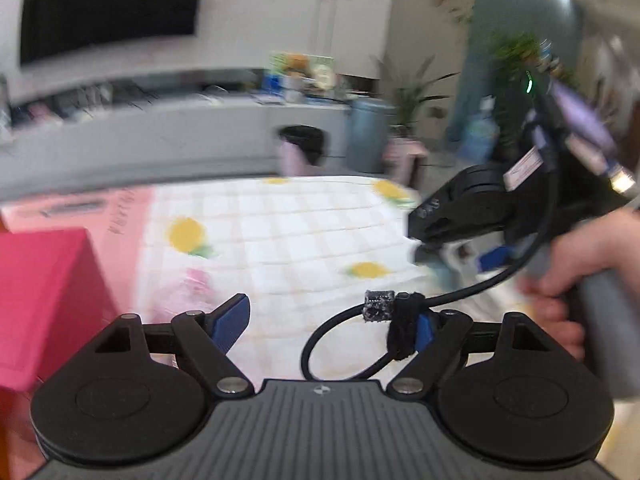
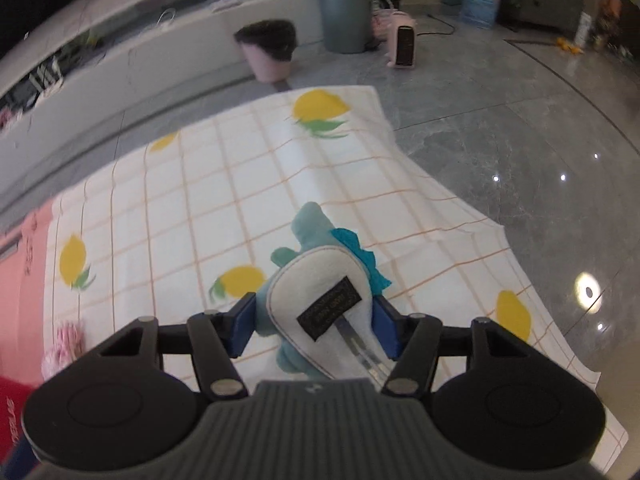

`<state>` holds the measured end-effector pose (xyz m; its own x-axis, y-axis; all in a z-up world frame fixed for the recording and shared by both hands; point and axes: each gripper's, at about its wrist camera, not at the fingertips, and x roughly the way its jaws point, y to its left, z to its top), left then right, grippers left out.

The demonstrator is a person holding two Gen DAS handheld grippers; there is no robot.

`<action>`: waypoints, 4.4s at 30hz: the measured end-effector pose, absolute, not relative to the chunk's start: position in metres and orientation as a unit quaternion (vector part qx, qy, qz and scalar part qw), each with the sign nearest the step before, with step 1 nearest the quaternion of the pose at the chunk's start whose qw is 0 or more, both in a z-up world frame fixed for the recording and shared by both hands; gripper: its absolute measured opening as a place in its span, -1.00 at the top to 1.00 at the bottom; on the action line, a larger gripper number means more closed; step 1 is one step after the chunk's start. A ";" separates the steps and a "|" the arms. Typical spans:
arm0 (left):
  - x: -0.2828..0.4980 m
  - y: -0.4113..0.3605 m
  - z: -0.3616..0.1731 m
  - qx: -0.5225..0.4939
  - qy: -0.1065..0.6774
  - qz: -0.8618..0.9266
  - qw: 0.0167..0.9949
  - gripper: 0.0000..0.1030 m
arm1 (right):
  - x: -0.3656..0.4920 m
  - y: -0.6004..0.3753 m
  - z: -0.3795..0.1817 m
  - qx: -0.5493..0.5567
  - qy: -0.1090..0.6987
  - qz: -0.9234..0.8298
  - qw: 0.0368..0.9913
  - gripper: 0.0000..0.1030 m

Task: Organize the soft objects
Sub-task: 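Grasp the teal dinosaur plush with right gripper while left gripper grasps the pink satin pouch, then carry pink pouch in left gripper while right gripper carries teal plush to orange box, then open the left gripper to drop the pink pouch into the orange box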

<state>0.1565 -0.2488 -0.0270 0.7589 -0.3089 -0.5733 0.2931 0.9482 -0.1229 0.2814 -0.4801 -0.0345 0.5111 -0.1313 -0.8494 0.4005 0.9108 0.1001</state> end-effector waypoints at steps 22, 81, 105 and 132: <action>0.128 -0.219 0.023 -0.031 0.326 -0.171 0.929 -0.79 | 0.254 -0.516 -0.030 0.173 0.444 -0.204 0.856 -0.17; 0.215 -0.210 0.114 -0.020 0.343 -0.076 0.936 0.20 | 0.260 -0.449 0.036 0.233 0.396 -0.122 0.880 -0.18; 0.197 0.074 0.090 0.007 0.339 0.068 0.938 0.20 | 0.310 -0.091 0.053 0.211 0.427 0.253 0.842 -0.18; 0.174 0.126 0.012 -0.037 0.336 0.066 0.939 -0.77 | 0.325 -0.043 0.003 0.213 0.463 0.239 0.826 -0.17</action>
